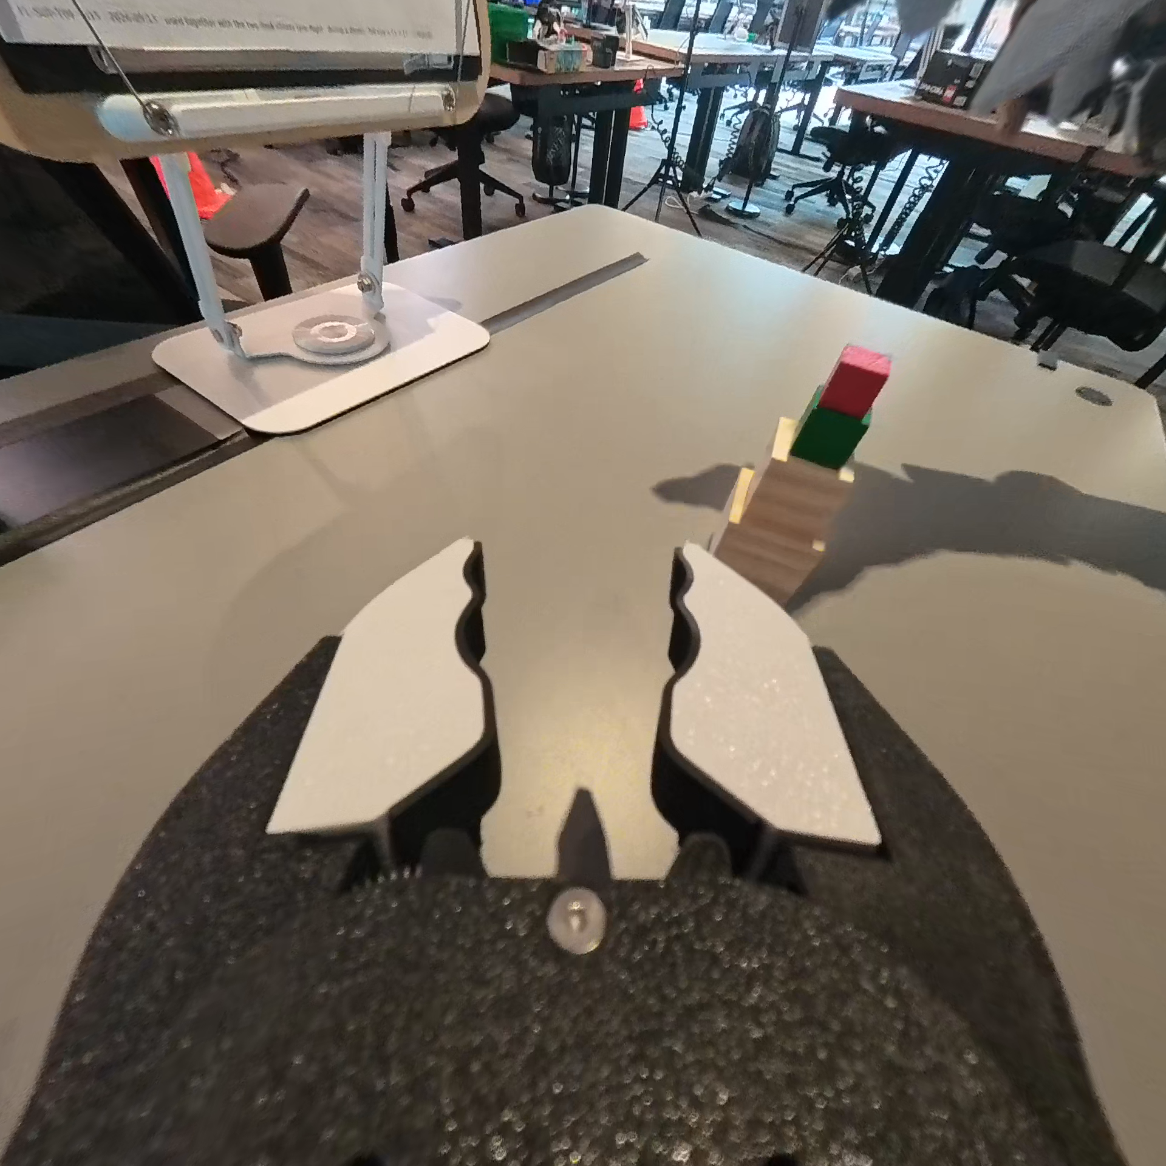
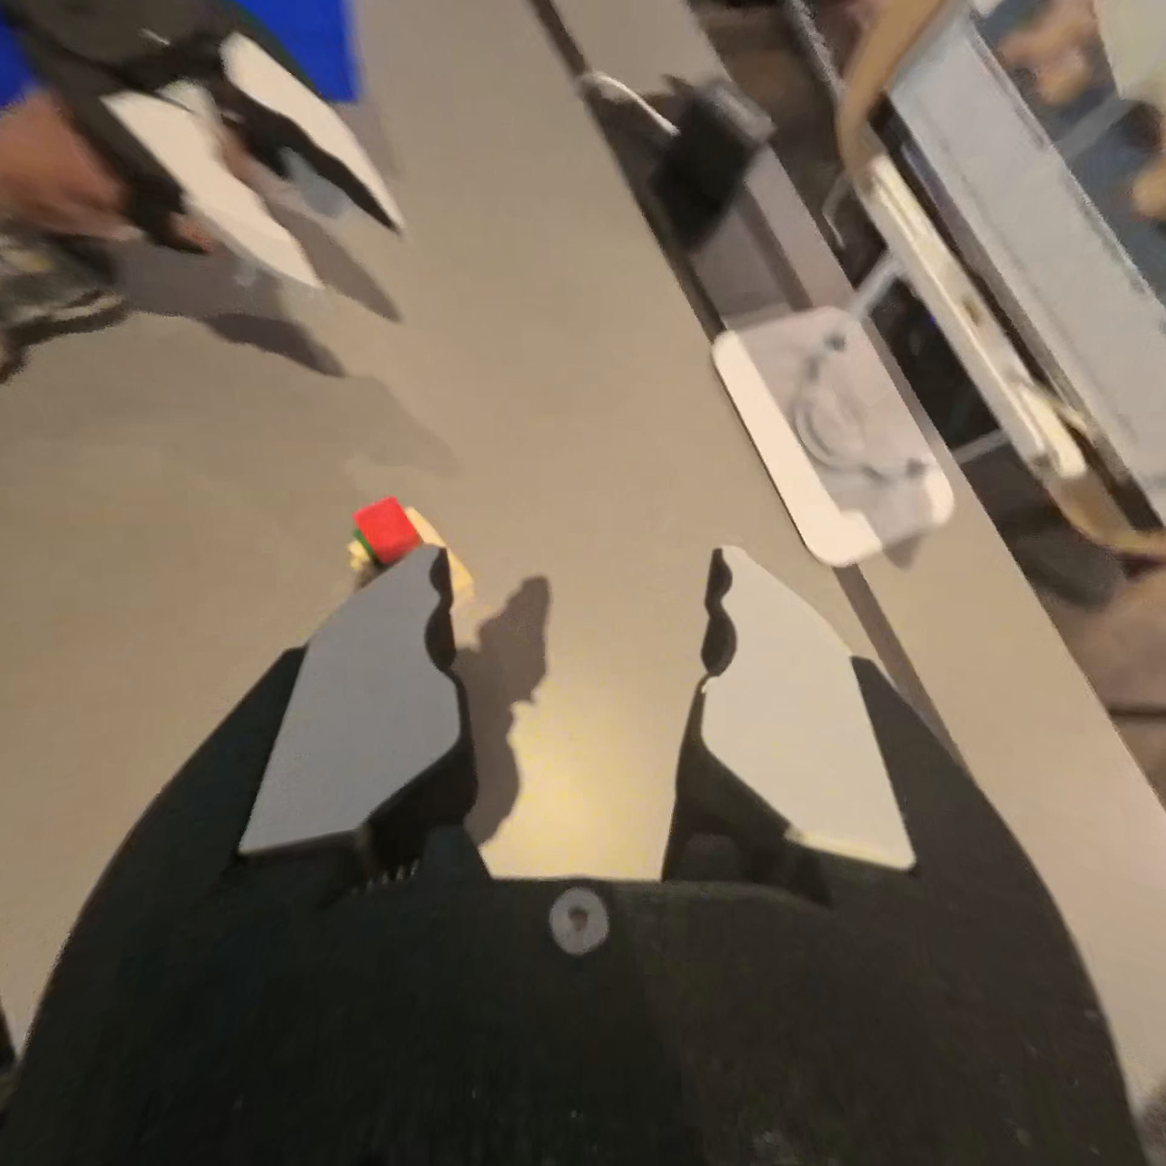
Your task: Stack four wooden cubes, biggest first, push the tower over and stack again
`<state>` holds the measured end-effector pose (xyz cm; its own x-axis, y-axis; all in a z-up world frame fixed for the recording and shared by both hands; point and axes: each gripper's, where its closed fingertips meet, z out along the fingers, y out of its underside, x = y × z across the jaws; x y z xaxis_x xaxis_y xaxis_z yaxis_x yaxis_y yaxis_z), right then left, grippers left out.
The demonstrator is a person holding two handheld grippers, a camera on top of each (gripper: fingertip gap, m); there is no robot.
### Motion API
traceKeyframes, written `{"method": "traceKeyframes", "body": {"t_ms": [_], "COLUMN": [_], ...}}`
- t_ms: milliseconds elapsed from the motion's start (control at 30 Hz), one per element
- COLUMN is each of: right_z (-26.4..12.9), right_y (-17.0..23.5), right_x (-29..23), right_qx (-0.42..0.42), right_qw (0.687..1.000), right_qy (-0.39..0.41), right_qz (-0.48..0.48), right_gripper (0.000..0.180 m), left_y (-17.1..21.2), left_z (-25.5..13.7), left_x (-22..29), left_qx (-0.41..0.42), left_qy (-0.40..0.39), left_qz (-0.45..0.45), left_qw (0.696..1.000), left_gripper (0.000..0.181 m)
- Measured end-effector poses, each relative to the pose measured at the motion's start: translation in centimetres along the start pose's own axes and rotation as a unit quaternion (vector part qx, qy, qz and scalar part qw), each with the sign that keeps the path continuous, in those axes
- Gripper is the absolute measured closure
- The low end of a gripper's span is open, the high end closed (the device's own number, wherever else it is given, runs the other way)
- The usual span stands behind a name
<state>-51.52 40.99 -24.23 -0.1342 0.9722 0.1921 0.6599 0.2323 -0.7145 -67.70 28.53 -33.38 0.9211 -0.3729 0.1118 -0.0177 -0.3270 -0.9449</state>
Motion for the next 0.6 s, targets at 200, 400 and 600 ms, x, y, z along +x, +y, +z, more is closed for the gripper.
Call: {"method": "traceKeyframes", "body": {"t_ms": [200, 400, 600], "right_z": [0.4, 3.5, 6.4], "right_y": [8.6, 12.4, 11.0], "right_x": [-0.1, -3.7, -6.1], "right_qx": [-0.102, -0.167, -0.192], "right_qw": [0.971, 0.920, 0.911], "right_qy": [0.053, 0.004, -0.006], "right_qz": [0.208, 0.354, 0.364], "right_gripper": [0.180, 0.180, 0.180], "left_y": [-0.9, -1.8, -0.7], "left_z": [-1.0, -5.2, -9.2], "left_x": [1.0, 3.4, 6.2], "left_qx": [0.013, 0.028, 0.029], "left_qy": [-0.003, -0.025, -0.031], "left_qz": [0.000, -0.008, -0.029], "left_qw": [1.000, 0.999, 0.999], "left_gripper": [0.121, 0.121, 0.119]}}
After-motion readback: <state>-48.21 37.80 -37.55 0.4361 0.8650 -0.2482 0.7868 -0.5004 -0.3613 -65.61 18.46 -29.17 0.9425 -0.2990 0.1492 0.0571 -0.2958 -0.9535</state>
